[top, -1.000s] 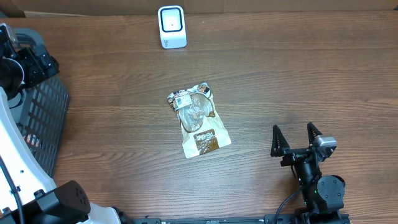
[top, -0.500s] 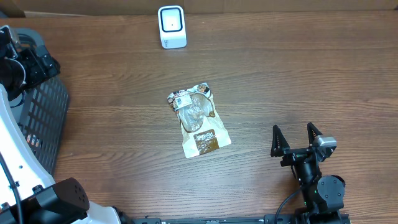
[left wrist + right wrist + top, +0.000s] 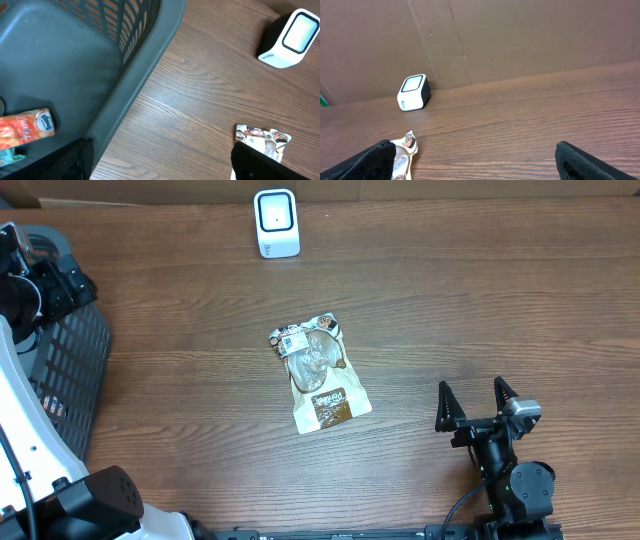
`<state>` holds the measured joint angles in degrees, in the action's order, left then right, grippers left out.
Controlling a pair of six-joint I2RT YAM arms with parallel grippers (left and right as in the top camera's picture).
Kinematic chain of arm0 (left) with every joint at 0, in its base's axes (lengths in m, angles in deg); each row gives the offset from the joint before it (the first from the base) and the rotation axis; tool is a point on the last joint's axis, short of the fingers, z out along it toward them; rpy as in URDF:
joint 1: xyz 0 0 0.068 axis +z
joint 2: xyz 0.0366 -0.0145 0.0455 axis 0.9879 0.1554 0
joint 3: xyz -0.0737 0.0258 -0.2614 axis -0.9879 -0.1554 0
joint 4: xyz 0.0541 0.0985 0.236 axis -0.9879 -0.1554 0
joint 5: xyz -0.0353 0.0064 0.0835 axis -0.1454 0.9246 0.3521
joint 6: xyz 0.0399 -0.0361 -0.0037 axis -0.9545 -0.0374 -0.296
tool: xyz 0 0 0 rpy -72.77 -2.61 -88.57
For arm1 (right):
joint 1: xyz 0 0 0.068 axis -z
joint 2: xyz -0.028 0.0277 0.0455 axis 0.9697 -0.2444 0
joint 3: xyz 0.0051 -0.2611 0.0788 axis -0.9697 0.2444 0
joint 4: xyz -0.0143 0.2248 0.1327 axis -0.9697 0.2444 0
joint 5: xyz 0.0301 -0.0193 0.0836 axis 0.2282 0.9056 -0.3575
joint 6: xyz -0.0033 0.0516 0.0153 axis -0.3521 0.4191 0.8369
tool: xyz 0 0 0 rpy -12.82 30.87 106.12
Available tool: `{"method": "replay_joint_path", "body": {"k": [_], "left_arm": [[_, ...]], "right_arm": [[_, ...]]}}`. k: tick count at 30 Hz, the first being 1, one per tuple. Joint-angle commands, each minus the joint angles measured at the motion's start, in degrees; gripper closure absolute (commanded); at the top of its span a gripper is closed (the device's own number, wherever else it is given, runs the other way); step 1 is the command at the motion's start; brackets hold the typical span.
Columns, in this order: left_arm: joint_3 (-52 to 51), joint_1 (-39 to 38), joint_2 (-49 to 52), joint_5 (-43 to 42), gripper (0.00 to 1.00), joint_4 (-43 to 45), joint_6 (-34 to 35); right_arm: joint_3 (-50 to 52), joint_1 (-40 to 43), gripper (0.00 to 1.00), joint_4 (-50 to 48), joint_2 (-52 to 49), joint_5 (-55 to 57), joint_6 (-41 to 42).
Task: Scan the item barcode
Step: 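Lower the left gripper into the basket onto the orange tissue pack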
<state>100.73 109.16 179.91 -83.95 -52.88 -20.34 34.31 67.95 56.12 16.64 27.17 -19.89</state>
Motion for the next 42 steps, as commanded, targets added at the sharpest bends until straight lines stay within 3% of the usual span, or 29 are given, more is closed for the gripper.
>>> {"method": "replay_joint_path", "body": {"k": [1, 11, 21, 31, 34, 42], "left_arm": [[1.1, -0.4, 0.9, 1.0, 0.07, -0.2, -1.4], [6.3, 0.6, 0.9, 0.8, 0.00, 1.1, -2.1], [6.8, 11.6, 2.8, 4.0, 0.00, -0.8, 7.6], [-10.3, 14.0, 5.8, 16.7, 0.00, 6.2, 17.9], [-15.1, 14.1, 5.8, 20.8, 0.06, 10.5, 18.3], [-23.8, 15.0, 5.9, 26.0, 0.09, 17.5, 19.1]], "right_arm": [[0.6, 0.2, 0.00, -0.4, 0.6, 0.0, 0.0], [0.6, 0.2, 0.00, -0.4, 0.6, 0.0, 0.0], [0.6, 0.2, 0.00, -0.4, 0.6, 0.0, 0.0], [0.6, 0.2, 0.00, -0.4, 0.6, 0.0, 0.0], [0.6, 0.2, 0.00, -0.4, 0.6, 0.0, 0.0], [0.6, 0.2, 0.00, -0.4, 0.6, 0.0, 0.0]]}}
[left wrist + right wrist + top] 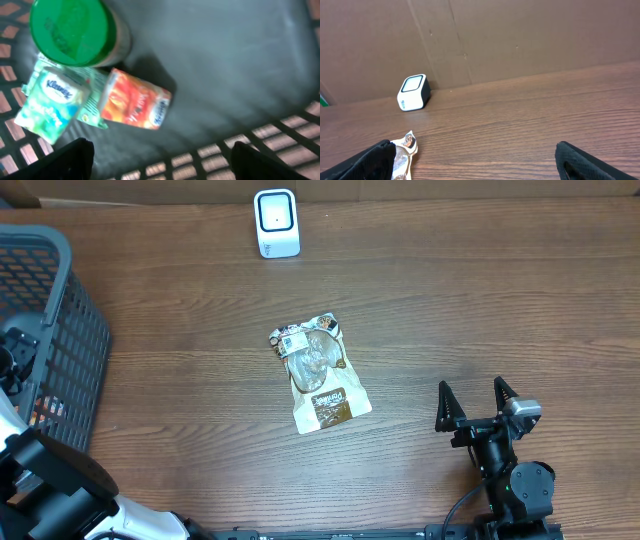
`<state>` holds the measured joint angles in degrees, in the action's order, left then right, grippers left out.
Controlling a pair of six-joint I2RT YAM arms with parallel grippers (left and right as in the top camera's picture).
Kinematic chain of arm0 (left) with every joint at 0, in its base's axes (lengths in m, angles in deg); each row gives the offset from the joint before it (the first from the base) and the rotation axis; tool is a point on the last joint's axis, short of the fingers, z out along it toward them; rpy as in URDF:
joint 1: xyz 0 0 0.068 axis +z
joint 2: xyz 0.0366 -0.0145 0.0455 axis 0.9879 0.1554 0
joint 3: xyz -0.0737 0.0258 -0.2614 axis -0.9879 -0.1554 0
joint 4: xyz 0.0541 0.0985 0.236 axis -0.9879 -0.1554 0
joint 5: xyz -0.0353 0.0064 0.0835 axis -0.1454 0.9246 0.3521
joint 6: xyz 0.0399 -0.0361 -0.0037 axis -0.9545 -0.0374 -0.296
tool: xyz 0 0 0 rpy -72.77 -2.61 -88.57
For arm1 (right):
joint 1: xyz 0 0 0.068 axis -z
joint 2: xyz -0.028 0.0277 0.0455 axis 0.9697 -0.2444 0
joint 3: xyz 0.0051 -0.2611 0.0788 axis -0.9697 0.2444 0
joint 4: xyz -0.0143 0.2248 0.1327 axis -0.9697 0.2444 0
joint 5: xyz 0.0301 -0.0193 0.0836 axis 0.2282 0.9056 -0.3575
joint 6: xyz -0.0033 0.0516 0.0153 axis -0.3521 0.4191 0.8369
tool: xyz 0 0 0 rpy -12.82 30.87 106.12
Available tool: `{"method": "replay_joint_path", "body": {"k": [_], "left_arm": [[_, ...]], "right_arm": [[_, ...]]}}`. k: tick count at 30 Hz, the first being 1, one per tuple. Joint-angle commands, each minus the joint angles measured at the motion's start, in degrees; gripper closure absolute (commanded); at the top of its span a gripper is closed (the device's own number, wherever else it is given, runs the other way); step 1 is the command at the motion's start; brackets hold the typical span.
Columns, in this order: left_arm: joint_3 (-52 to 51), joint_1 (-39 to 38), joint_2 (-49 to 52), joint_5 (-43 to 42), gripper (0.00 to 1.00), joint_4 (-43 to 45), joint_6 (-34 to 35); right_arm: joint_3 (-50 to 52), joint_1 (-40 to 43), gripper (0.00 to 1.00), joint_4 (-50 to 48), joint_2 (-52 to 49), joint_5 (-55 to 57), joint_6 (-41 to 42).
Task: Scan the item barcode
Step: 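Lower the left gripper into the basket onto the orange tissue pack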
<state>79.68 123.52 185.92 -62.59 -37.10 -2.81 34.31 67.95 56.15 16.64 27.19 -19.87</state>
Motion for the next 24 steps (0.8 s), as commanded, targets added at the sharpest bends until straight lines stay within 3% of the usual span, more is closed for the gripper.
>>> {"method": "replay_joint_path", "body": {"k": [1, 4, 8, 24], "left_arm": [[-4.1, 0.8, -0.2, 5.3, 0.09, 3.2, 1.5], [-7.9, 1.2, -0.2, 5.4, 0.06, 8.0, -1.4], [-11.9, 1.4, -0.2, 4.9, 0.13, 12.9, -4.7], [-18.4, 1.5, -0.1, 10.9, 0.14, 19.6, -4.9]], "right_arm": [[0.6, 0.2, 0.00, -0.4, 0.6, 0.0, 0.0], [0.6, 0.2, 0.00, -0.4, 0.6, 0.0, 0.0], [0.6, 0.2, 0.00, -0.4, 0.6, 0.0, 0.0], [0.6, 0.2, 0.00, -0.4, 0.6, 0.0, 0.0]]}}
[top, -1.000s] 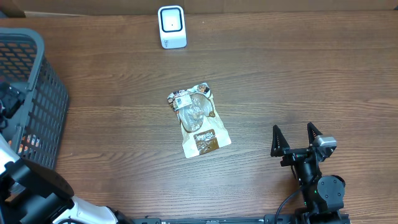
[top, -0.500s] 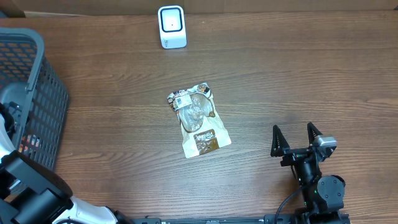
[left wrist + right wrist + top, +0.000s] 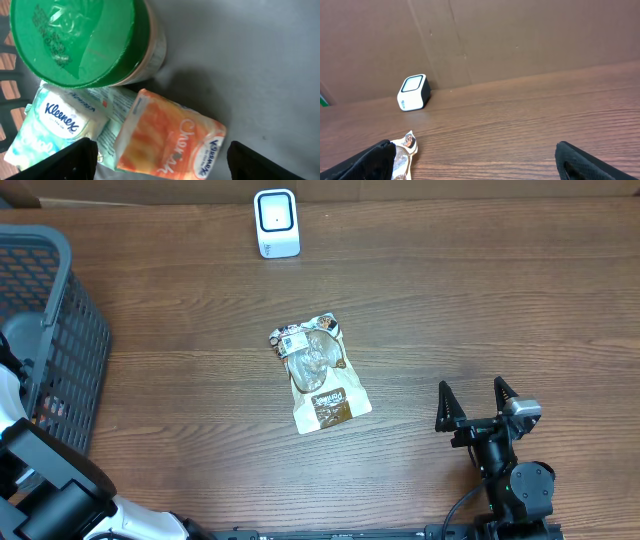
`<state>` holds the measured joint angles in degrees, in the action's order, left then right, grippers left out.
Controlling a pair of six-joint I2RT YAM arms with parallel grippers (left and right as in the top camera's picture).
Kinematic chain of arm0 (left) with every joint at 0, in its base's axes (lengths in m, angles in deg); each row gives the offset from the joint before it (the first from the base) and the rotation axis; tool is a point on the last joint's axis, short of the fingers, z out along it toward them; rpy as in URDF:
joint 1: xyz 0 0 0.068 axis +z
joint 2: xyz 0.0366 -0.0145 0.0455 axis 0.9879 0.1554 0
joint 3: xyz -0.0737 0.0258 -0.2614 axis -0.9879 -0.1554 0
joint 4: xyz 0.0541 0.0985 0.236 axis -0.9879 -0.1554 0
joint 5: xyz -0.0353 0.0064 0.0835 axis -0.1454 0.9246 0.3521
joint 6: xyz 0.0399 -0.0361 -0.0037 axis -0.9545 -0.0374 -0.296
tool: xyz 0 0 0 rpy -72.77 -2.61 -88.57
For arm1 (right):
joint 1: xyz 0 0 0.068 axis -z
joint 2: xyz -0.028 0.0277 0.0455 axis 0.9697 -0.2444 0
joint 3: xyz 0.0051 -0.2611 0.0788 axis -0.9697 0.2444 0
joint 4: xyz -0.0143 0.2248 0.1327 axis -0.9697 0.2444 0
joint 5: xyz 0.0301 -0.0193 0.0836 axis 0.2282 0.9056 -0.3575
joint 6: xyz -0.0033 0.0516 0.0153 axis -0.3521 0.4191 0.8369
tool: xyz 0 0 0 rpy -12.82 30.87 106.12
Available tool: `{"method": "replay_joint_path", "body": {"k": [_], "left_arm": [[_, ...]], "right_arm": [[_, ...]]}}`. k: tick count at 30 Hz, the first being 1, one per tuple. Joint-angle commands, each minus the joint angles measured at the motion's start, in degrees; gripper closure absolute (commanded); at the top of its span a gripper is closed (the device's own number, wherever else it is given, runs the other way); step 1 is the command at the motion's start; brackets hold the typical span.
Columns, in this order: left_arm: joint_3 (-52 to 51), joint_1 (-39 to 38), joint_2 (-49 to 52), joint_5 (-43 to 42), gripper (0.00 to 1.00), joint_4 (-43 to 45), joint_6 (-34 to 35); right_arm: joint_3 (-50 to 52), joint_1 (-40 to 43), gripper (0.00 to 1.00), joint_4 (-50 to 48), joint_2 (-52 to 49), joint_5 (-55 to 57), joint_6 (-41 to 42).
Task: Scan the item barcode
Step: 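Lower the left gripper into the basket onto the orange tissue pack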
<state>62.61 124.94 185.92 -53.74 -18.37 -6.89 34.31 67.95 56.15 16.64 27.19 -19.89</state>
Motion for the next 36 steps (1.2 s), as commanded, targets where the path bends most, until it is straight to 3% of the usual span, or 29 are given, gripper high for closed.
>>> {"method": "replay_joint_path", "body": {"k": [1, 14, 18, 22, 23, 31, 36], "left_arm": [[-1.6, 0.1, -0.1, 2.1, 0.15, 1.2, -0.7], [-7.4, 0.1, -0.1, 0.5, 0.27, 8.6, -0.8], [-7.9, 0.1, -0.1, -1.0, 0.51, 9.4, -0.7], [-7.9, 0.1, -0.1, -1.2, 0.92, 9.6, -0.8], [-7.9, 0.1, -0.1, -1.4, 0.96, 9.6, -0.7], [-6.1, 0.1, -0.3, -11.6, 0.93, 8.7, -3.5], [4.7, 0.4, -1.0, -23.4, 0.62, 2.1, -6.2]], "right_arm": [[0.6, 0.2, 0.00, -0.4, 0.6, 0.0, 0.0], [0.6, 0.2, 0.00, -0.4, 0.6, 0.0, 0.0], [0.6, 0.2, 0.00, -0.4, 0.6, 0.0, 0.0], [0.6, 0.2, 0.00, -0.4, 0.6, 0.0, 0.0], [0.6, 0.2, 0.00, -0.4, 0.6, 0.0, 0.0], [0.6, 0.2, 0.00, -0.4, 0.6, 0.0, 0.0], [0.6, 0.2, 0.00, -0.4, 0.6, 0.0, 0.0]]}}
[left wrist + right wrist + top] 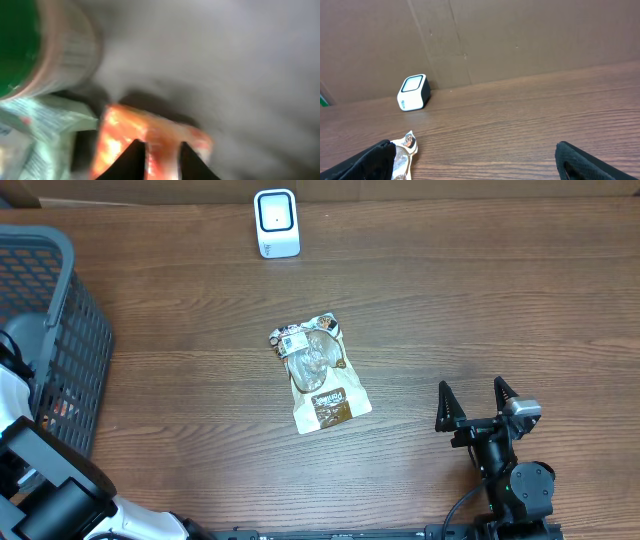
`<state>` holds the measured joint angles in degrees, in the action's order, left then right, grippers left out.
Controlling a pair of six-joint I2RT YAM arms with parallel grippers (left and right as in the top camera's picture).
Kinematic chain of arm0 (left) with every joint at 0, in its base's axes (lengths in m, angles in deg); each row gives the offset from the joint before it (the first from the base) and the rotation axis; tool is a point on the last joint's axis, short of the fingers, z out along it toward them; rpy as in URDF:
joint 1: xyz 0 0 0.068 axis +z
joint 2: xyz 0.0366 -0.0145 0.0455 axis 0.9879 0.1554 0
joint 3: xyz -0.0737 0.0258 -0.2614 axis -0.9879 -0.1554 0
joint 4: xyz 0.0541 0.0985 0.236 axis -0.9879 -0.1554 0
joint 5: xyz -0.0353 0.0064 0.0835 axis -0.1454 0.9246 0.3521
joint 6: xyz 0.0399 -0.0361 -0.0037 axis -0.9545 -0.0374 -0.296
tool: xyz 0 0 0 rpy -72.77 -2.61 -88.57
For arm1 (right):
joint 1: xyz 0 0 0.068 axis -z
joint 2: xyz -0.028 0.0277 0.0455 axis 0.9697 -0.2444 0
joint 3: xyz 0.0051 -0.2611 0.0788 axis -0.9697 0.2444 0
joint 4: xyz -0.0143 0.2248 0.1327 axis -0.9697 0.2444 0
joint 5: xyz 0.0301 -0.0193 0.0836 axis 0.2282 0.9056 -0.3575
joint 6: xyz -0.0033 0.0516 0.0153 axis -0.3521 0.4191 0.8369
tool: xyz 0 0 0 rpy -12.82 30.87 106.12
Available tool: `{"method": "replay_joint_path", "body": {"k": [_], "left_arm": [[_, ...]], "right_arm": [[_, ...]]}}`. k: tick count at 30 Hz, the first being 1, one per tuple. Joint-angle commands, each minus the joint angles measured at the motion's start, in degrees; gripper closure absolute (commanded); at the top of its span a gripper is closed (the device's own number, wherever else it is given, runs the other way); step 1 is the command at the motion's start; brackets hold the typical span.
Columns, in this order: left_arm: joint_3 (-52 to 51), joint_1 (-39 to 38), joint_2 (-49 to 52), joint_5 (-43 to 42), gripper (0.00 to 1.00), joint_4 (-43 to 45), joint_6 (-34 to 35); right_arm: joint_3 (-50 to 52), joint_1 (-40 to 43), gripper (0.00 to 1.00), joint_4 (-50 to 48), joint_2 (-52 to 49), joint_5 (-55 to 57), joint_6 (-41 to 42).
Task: Scan the item barcode
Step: 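Lower the left gripper into the basket onto the orange tissue pack, then close the left gripper on the orange tissue pack and lift it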
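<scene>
In the blurred left wrist view my left gripper (162,157) is down inside the basket, its jaws drawn in on an orange tissue pack (120,132); the pack fills the narrow gap between them. The white barcode scanner (276,222) stands at the table's far edge, also seen as scanner (413,92). My right gripper (478,405) rests open near the front right, nothing between its fingers. In the overhead view the left gripper is hidden by the basket (75,330).
A green-lidded canister (30,50) and a teal tissue pack (30,130) lie beside the orange pack in the basket. A brown snack pouch (318,372) lies flat at mid-table, its tip showing as pouch (402,150). A cardboard wall (520,35) backs the table.
My left gripper was wide open above the orange pack; now it is lower and its jaws have come together on that pack. The right arm and the pouch have not moved.
My left gripper was open over the basket's rim with the scanner and pouch in sight. Then it was open inside the basket above the canister and tissue packs, then closer over the orange pack. Now it is shut on that pack.
</scene>
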<state>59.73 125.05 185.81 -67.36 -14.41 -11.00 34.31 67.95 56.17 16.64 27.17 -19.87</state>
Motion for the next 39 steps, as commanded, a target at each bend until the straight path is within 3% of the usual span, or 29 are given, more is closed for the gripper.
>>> {"method": "replay_joint_path", "body": {"k": [1, 3, 7, 11, 14, 17, 26, 35, 37, 39], "left_arm": [[10.6, 0.4, -0.9, -11.9, 0.59, -4.1, -2.1], [18.8, 0.5, -0.9, -16.1, 0.49, -10.5, -2.3], [26.9, 0.5, -0.9, -16.7, 0.39, -18.2, -2.3], [25.9, 1.1, -0.3, -15.6, 0.34, -19.9, -1.4], [21.9, 1.5, 0.8, -15.3, 0.21, -19.6, 1.4], [16.0, 1.5, 2.4, -13.1, 0.20, -16.6, 4.6], [11.7, 1.5, 9.4, -6.6, 0.23, -13.5, 4.9], [11.7, 1.3, 17.6, -6.5, 0.35, -13.4, 3.6], [11.7, 1.3, 18.8, -6.5, 0.43, -13.8, 2.9], [11.7, 1.3, 19.3, -6.5, 0.67, -13.9, 2.0]], "right_arm": [[0.6, 0.2, 0.00, -0.5, 0.6, 0.0, 0.0], [0.6, 0.2, 0.00, -0.5, 0.6, 0.0, 0.0], [0.6, 0.2, 0.00, -0.5, 0.6, 0.0, 0.0], [0.6, 0.2, 0.00, -0.5, 0.6, 0.0, 0.0], [0.6, 0.2, 0.00, -0.5, 0.6, 0.0, 0.0], [0.6, 0.2, 0.00, -0.5, 0.6, 0.0, 0.0], [0.6, 0.2, 0.00, -0.5, 0.6, 0.0, 0.0], [0.6, 0.2, 0.00, -0.5, 0.6, 0.0, 0.0], [0.6, 0.2, 0.00, -0.5, 0.6, 0.0, 0.0], [0.6, 0.2, 0.00, -0.5, 0.6, 0.0, 0.0]]}}
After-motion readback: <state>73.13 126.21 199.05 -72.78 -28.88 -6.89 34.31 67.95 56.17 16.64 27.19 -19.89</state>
